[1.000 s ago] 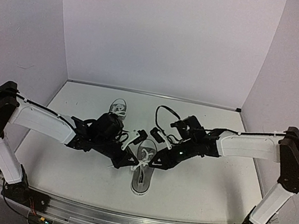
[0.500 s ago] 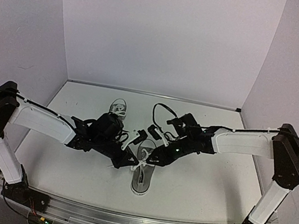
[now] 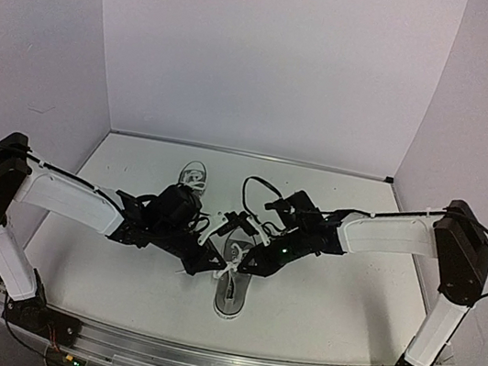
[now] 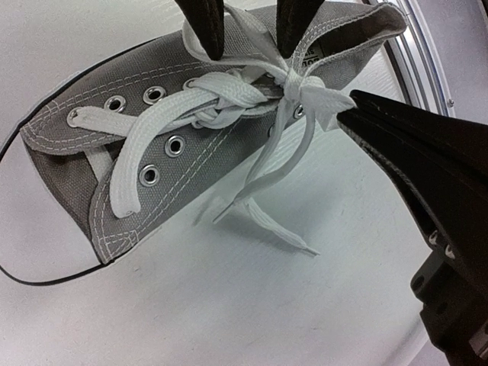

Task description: Tie the shoes

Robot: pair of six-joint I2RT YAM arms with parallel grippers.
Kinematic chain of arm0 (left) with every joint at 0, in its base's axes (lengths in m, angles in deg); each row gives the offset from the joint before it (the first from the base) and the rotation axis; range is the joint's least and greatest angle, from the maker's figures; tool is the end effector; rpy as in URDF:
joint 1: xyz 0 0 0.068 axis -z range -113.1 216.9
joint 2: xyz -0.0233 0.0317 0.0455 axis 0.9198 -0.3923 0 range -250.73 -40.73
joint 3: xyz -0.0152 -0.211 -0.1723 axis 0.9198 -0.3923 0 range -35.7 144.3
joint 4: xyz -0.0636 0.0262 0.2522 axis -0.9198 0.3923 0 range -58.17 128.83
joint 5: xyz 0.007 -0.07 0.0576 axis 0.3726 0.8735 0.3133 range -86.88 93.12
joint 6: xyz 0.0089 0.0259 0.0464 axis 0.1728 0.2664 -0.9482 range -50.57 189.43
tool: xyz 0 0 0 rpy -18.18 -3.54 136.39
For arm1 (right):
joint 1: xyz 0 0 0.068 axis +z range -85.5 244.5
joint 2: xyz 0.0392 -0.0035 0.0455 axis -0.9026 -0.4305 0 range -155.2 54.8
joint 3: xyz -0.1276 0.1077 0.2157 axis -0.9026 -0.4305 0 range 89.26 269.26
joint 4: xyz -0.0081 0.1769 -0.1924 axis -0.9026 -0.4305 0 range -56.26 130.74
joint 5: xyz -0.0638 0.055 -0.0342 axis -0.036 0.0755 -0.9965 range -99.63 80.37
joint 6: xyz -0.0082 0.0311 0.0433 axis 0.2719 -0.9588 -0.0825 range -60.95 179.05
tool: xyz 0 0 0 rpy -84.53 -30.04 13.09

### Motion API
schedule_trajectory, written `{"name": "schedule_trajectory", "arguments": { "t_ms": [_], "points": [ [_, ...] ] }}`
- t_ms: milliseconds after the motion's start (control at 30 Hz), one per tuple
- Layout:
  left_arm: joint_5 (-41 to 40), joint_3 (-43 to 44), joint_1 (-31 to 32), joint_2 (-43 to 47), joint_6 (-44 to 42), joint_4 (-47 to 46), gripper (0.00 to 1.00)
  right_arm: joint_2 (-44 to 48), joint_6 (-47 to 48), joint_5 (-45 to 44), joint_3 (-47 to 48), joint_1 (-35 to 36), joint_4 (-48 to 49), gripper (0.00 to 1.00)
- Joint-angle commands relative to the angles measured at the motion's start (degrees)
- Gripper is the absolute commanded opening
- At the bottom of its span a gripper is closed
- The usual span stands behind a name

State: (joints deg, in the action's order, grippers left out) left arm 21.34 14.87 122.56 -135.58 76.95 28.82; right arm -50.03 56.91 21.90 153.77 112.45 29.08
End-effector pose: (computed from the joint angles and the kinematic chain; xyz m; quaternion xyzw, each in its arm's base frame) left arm 0.1830 -0.2875 0.1774 0.4264 0.7946 -0.3363 0.2714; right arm 0.2390 0.2928 0.1737 -0.4357 0.8037 0.3654 0.1753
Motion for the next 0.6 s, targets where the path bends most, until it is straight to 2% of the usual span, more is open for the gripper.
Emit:
{"name": "schedule_trajectory", "arguments": {
  "t_ms": [0, 100, 567],
  "points": [
    [-0.4, 1.4, -0.4, 1.5, 0.3, -1.0, 0.00, 0.4, 0.6, -0.6, 1.1, 0.3, 0.6, 0.08],
    [-0.5, 1.3, -0.6, 1.6, 0.4, -1.0, 0.00, 1.6, 0.1, -1.5, 0.4, 0.3, 0.5, 0.00],
    [-2.0, 0.9, -1.9, 2.6, 1.1, -0.3, 0.00, 4.6, -1.4, -4.2, -2.5, 0.3, 0.0, 0.00]
  ]
}}
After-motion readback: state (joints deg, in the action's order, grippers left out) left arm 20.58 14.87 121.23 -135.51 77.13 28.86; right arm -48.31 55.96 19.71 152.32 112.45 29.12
